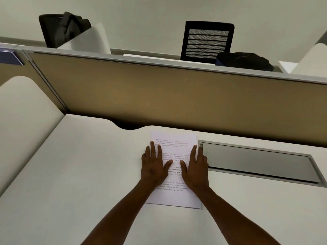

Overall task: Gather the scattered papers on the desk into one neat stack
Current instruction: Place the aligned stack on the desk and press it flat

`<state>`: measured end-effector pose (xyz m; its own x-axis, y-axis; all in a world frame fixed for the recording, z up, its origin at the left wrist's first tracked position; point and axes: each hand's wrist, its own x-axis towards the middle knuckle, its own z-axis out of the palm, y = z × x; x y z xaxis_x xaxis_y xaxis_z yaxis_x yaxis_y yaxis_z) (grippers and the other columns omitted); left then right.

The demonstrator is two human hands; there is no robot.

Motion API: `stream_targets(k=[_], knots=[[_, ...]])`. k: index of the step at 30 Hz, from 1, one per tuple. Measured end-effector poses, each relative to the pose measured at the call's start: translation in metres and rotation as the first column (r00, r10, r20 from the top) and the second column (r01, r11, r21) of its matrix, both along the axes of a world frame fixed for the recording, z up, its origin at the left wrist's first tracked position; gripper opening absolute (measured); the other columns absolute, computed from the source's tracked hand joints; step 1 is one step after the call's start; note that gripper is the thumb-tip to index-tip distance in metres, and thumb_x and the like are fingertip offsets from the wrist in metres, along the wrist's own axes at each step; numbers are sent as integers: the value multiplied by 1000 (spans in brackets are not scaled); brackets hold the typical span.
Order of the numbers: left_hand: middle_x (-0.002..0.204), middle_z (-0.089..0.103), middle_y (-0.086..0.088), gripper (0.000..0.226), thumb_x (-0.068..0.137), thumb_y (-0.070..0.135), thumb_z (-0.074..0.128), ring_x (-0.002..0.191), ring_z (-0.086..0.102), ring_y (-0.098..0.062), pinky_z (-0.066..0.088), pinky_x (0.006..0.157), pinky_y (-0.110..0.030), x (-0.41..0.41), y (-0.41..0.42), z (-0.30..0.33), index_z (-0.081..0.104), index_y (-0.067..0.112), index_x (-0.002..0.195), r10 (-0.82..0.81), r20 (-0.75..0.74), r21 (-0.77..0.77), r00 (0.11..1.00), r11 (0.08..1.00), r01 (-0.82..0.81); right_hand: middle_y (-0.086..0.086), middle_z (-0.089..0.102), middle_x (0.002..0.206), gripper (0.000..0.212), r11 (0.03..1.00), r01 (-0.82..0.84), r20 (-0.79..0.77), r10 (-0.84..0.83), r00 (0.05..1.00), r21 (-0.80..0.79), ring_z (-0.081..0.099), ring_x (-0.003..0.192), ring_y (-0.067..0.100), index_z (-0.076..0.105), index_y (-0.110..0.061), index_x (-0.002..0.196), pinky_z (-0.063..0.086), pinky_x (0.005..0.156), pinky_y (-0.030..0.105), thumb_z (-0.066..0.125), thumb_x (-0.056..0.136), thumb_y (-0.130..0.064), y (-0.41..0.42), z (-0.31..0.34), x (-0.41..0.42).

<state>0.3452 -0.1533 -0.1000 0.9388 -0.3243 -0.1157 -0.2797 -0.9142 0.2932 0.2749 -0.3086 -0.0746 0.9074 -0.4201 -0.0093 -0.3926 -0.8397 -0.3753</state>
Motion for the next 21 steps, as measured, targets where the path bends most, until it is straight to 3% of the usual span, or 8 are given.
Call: stream_targets(k=[4, 12, 21], knots=[[166, -20, -7, 89, 91, 72, 13, 154, -15, -28, -10, 118, -43, 0, -1, -3, -7, 19, 159, -20, 30, 7, 999, 1000, 20, 19, 8, 162, 71, 997, -18, -40, 15, 999, -73, 23, 143, 38, 16, -9, 154, 27, 114, 49, 37, 99, -48, 4, -3, -3], [165, -19, -7, 93, 89, 74, 5, 154, -14, -25, -12, 121, -33, 6, 2, -11, -7, 14, 159, -99, 80, -68, 992, 992, 105, 14, 0, 164, 71, 996, -45, -90, 38, 995, -76, 3, 151, 32, 8, -13, 155, 10, 120, 45, 23, 99, -53, 6, -13, -6], [166, -18, -2, 83, 91, 72, 3, 153, -18, -22, -11, 123, -35, 7, 3, -13, -4, 26, 160, -136, 120, -39, 983, 989, 142, 10, -4, 164, 70, 993, -78, -123, 67, 990, -90, -5, 152, 26, 2, -14, 155, 6, 120, 45, 18, 100, -54, 4, -18, -6]])
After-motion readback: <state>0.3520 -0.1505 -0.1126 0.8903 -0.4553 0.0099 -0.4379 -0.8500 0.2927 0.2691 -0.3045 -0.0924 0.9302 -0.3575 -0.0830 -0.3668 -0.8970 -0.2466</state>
